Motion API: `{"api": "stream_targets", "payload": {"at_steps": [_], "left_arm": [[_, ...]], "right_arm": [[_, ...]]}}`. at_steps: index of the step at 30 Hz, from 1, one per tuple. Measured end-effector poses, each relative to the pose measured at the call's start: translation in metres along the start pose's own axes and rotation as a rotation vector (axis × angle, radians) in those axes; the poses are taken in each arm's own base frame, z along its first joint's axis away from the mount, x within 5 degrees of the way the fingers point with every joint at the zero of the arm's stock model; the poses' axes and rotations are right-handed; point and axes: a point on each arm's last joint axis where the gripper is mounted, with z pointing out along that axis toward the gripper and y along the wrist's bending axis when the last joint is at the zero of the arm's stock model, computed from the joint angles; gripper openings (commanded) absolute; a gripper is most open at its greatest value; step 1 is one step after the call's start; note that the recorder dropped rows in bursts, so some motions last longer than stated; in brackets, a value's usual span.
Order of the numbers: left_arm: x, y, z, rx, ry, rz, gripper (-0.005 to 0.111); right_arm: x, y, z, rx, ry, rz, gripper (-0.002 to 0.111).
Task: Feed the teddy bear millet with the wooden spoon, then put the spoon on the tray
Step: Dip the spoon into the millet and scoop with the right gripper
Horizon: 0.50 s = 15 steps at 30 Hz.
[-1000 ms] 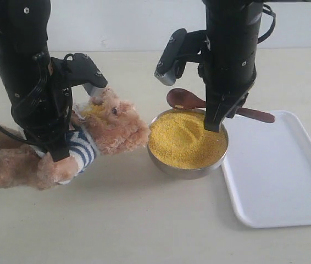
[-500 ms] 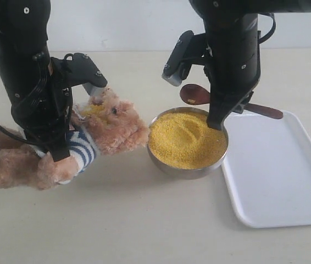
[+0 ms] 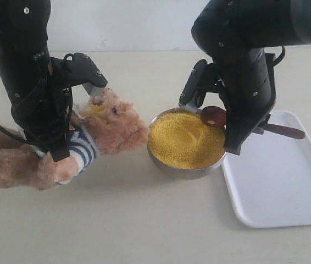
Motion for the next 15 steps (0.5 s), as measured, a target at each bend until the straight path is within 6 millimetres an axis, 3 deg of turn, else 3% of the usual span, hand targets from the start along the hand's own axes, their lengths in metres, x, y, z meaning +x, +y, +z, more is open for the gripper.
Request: {"api": "stream_targets", "payload": {"at_steps": [7,15], "left_arm": [[0.0,0.0,0.0,0.0,0.0,-0.002,0.004],[0.0,0.0,0.0,0.0,0.0,-0.006,0.004]], "right_arm": [[-0.007,0.011,-0.008,0.05,-0.018,-0.027,0.0],[-0.007,0.007,-0.008,0.111,-0.013,0.023,0.0]]}}
